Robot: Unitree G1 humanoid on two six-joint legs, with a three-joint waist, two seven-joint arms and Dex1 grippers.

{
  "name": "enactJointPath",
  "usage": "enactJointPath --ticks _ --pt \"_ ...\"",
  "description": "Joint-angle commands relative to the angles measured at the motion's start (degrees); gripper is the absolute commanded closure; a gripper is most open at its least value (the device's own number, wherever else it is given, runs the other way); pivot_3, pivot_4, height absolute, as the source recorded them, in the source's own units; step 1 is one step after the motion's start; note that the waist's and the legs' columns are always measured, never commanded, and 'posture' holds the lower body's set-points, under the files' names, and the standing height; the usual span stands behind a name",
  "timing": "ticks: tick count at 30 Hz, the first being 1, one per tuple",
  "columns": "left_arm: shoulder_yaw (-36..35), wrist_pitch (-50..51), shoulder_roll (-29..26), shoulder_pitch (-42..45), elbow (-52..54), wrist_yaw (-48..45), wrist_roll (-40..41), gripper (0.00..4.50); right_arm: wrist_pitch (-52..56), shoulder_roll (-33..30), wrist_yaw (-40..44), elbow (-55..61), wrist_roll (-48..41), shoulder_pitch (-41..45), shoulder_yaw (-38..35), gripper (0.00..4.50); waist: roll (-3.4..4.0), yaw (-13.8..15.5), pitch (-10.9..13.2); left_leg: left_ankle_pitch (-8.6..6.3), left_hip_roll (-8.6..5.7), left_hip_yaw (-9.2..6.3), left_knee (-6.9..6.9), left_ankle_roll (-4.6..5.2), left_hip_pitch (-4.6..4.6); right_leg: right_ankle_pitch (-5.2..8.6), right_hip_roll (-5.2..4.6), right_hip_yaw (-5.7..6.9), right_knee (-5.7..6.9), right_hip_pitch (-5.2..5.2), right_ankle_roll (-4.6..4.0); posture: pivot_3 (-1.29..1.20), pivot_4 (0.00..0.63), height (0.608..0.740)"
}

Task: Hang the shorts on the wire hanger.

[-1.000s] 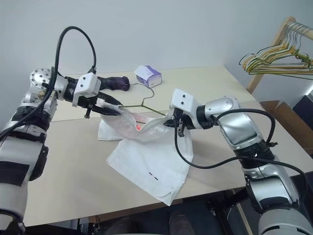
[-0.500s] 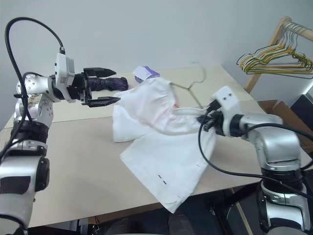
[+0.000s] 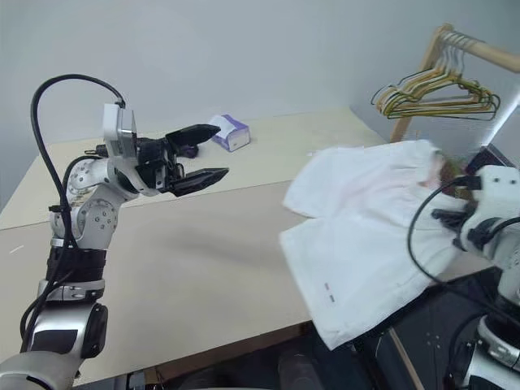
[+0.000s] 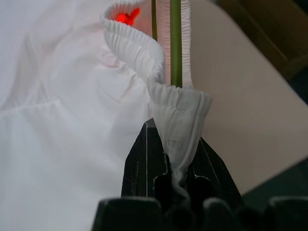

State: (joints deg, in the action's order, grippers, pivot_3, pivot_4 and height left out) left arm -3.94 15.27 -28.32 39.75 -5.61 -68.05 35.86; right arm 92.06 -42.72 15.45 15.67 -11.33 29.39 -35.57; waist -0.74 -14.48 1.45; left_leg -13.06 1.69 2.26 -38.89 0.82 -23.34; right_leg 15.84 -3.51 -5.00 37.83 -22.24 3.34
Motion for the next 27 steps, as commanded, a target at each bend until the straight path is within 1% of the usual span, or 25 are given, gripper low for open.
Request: enactJointPath --ticks 1,5,11,14,17,20,24,27 --pt "0.0 0.6 -0.4 0.6 2.0 0.2 -0.2 0.04 0.4 -1.8 -6.8 -4.7 4.7 7.8 -4.3 4.5 0.14 -1.0 -0.1 0.0 0.0 0.04 0.06 0.0 0.11 0.01 0.01 -0.05 -0.04 0.08 0.02 -0.3 0.0 0.74" --pt "-0.5 2.1 -0.4 0.2 4.2 0.3 1.4 0.04 -1.0 -2.1 -13.1 -13.9 9.6 17.9 -5.9 4.5 0.18 -2.5 -0.1 -0.01 0.01 0.12 0.18 0.0 0.2 0.02 0.08 -0.2 -0.13 0.11 0.02 -0.28 0.0 0.74" --pt "-0.3 2.7 -0.5 -0.9 5.7 1.5 0.2 0.04 -12.2 -3.9 -19.4 -32.9 11.4 30.1 -7.8 4.5 0.19 -3.8 -0.1 -0.03 -0.01 0.24 0.26 0.04 0.26 0.01 0.07 -0.4 -0.18 0.12 0.02 -0.27 0.0 0.74" --pt "-0.3 2.5 -1.0 -1.7 6.7 1.9 -0.1 0.04 -21.2 -6.1 -22.1 -46.0 10.3 36.1 -8.5 4.5 0.23 -4.0 -0.1 -0.03 -0.01 0.37 0.34 0.04 0.36 0.02 0.07 -0.48 -0.2 0.14 0.03 -0.26 0.0 0.74" --pt "-0.5 2.6 -1.5 -2.3 7.3 1.8 0.1 0.04 -29.1 -8.6 -23.0 -56.3 9.5 39.8 -7.0 4.5 0.23 -4.1 0.0 -0.03 -0.02 0.54 0.6 0.04 0.53 0.02 0.06 -0.59 -0.32 0.19 0.02 -0.25 0.0 0.74" --pt "-0.5 2.5 -2.0 -2.4 7.5 2.0 0.0 0.04 -33.8 -10.8 -23.7 -64.3 7.5 43.3 -7.3 4.5 0.26 -4.1 0.0 -0.03 -0.02 0.62 0.64 0.04 0.54 0.02 0.06 -0.65 -0.37 0.19 0.03 -0.24 0.0 0.74" --pt "-1.2 3.0 -1.8 -2.2 8.0 1.7 1.6 0.04 -35.7 -12.7 -25.8 -71.8 4.7 46.4 -8.5 4.5 0.29 -4.0 0.0 -0.02 -0.02 0.68 0.67 0.04 0.58 0.02 0.07 -0.68 -0.41 0.22 0.03 -0.24 0.0 0.74" --pt "-1.6 2.6 -1.4 -2.0 8.1 1.1 2.7 0.04 -35.7 -12.8 -29.2 -74.6 3.4 46.4 -8.6 4.5 0.28 -4.0 0.0 -0.02 0.0 0.69 0.73 0.04 0.62 0.02 0.09 -0.69 -0.49 0.26 0.03 -0.24 0.0 0.74"
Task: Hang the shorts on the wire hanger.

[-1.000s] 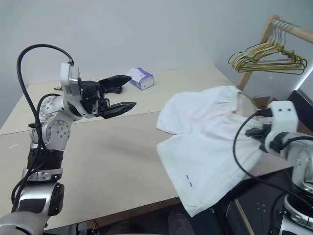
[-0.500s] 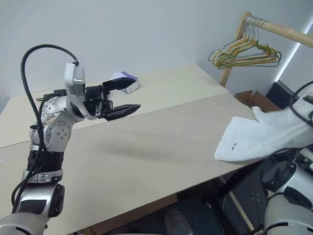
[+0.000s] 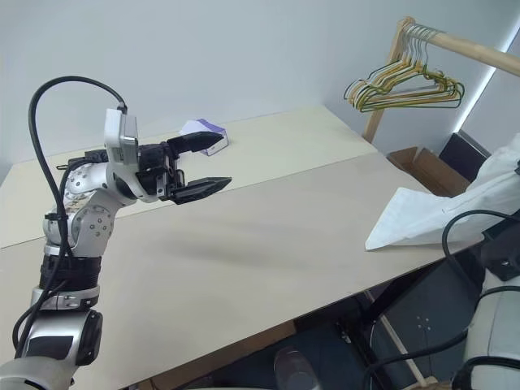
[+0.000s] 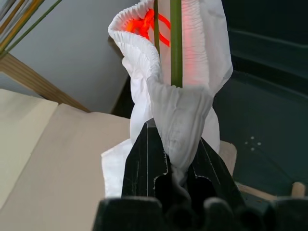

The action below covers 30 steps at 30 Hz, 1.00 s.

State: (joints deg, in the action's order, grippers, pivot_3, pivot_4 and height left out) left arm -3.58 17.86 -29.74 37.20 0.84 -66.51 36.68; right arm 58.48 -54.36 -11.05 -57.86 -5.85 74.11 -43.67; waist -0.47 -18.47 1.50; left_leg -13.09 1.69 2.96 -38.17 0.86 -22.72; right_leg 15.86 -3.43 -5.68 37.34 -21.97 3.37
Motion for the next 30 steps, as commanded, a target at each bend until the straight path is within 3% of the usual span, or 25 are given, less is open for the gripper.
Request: enactJointPath --ticks 1,8,12,13,21,24,30 --pt "-2.0 -0.4 0.1 0.5 1.5 -0.6 2.0 0.04 -2.1 -1.1 -3.4 -1.7 -2.6 1.4 -0.7 4.5 0.01 0.0 0.0 0.0 0.0 0.0 0.01 0.0 0.0 0.0 0.0 0.0 -0.08 0.03 0.0 -0.24 0.0 0.74" --pt "-3.6 -0.7 2.6 1.1 1.1 -1.3 5.5 0.04 -1.0 0.9 -7.7 -2.9 -5.8 -2.2 -1.0 4.5 -0.05 0.2 0.1 0.0 0.0 0.02 0.03 0.0 0.02 -0.04 0.0 -0.01 -0.24 0.15 0.06 -0.25 0.0 0.74" --pt "-3.4 -1.2 2.9 0.9 0.8 -1.4 4.8 0.04 -1.0 1.9 -9.5 -1.6 -5.7 -3.9 0.8 4.5 -0.25 0.1 0.2 -0.01 0.03 0.01 0.2 -0.01 0.68 0.07 0.03 0.03 -0.51 0.87 0.23 -0.24 0.0 0.74" --pt "-3.6 -1.2 3.1 0.9 0.8 -1.4 5.1 0.0 -1.1 2.5 -10.3 -0.5 -5.8 -4.3 1.0 3.77 -0.28 0.0 0.2 -0.01 0.04 0.01 0.22 -0.01 0.74 0.11 0.03 0.03 -0.55 0.94 0.3 -0.24 0.0 0.74" --pt "-3.1 -1.9 2.9 -0.1 0.8 -1.0 3.3 0.0 -1.0 8.1 -14.4 12.3 -4.3 -7.5 5.7 1.22 -0.17 -0.4 0.2 0.0 0.04 0.0 0.26 0.0 0.71 0.03 0.02 -0.03 -0.56 0.91 0.23 -0.23 0.0 0.74" --pt "-2.8 -1.9 2.5 -0.2 0.8 -1.3 2.7 0.0 0.6 13.2 -19.5 26.0 -1.7 -10.3 7.8 0.19 -0.15 -0.2 0.2 0.0 0.04 -0.02 0.25 0.0 0.68 0.02 0.01 -0.02 -0.55 0.91 0.25 -0.23 0.0 0.74" --pt "-3.1 -2.0 3.1 0.3 0.2 -2.1 3.4 0.0 0.7 21.0 -26.1 47.8 7.0 -17.0 16.0 0.06 -0.11 0.3 0.1 0.01 0.06 -0.05 0.25 -0.01 0.66 0.01 0.01 -0.04 -0.45 0.83 0.26 -0.24 0.0 0.74"
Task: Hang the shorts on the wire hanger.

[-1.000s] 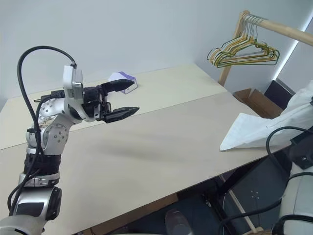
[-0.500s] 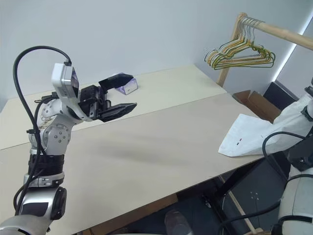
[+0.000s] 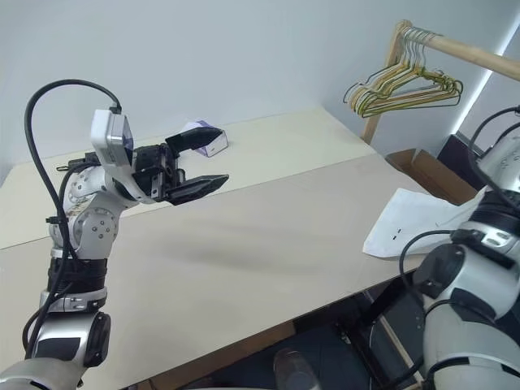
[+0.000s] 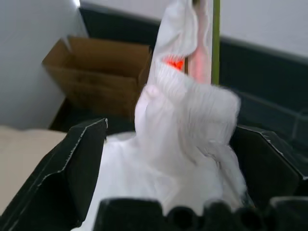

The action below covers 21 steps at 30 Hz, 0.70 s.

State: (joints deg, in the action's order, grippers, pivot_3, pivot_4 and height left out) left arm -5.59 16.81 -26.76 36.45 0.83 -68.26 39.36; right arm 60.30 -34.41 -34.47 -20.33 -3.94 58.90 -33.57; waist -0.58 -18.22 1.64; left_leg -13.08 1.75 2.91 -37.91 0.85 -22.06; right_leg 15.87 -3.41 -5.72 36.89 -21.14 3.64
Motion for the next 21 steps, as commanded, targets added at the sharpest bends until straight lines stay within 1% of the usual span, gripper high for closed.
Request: enactJointPath --ticks 1,5,11,12,15,18,21 --pt "-1.2 -0.9 0.2 1.3 0.1 -0.4 0.9 0.0 -2.6 1.3 -3.1 12.8 7.7 -3.6 9.0 0.06 0.01 0.1 0.0 0.0 0.0 0.0 0.0 0.0 -0.01 0.0 0.0 0.0 -0.01 -0.01 0.0 -0.23 0.0 0.74" --pt "-1.2 -1.3 0.1 1.4 -0.6 -0.3 0.4 0.0 -6.4 1.1 0.2 16.8 12.8 -7.9 17.8 0.06 0.01 0.2 0.0 0.0 -0.02 -0.03 0.0 0.0 -0.11 -0.02 -0.04 0.01 -0.03 -0.09 0.0 -0.22 0.0 0.74" --pt "-1.9 -1.7 -2.1 -0.8 -1.6 1.3 -2.3 0.0 -15.0 1.2 10.7 19.4 15.5 -12.1 27.7 0.06 0.0 0.0 0.0 0.0 -0.02 -0.02 0.0 0.0 -0.02 -0.01 0.01 0.0 -0.02 -0.07 0.03 -0.19 0.0 0.74" --pt "-2.2 -2.0 -2.7 -1.5 -1.9 2.1 -3.2 0.0 -16.4 0.5 13.9 20.0 16.0 -12.7 30.3 0.06 0.0 0.1 0.0 0.0 -0.01 -0.03 0.0 0.0 -0.04 -0.01 0.01 0.01 -0.02 -0.07 0.03 -0.18 0.0 0.74" --pt "-2.9 -3.0 -4.8 -4.2 -2.5 3.9 -5.8 0.0 -20.5 -0.3 20.0 22.0 17.6 -14.6 35.0 0.06 -0.01 0.2 0.0 0.0 0.0 -0.03 0.0 0.0 -0.03 -0.01 0.02 0.01 -0.02 -0.07 0.03 -0.16 0.0 0.74" --pt "-3.4 -3.1 -7.1 -7.9 -2.4 6.0 -8.4 0.0 -24.3 -0.5 25.0 24.4 17.6 -16.0 36.5 0.06 -0.05 0.9 0.0 0.0 0.0 -0.08 0.0 0.0 -0.05 -0.01 0.0 0.04 -0.02 -0.08 0.03 -0.12 0.0 0.74" --pt "-4.3 -2.9 -8.1 -10.9 -1.2 7.6 -9.1 0.0 -26.8 -1.1 33.1 26.7 15.6 -18.0 38.0 0.06 -0.21 2.7 0.1 0.0 0.07 -0.09 0.0 0.0 -0.08 -0.01 -0.02 0.07 -0.03 -0.1 0.02 -0.08 0.0 0.74"
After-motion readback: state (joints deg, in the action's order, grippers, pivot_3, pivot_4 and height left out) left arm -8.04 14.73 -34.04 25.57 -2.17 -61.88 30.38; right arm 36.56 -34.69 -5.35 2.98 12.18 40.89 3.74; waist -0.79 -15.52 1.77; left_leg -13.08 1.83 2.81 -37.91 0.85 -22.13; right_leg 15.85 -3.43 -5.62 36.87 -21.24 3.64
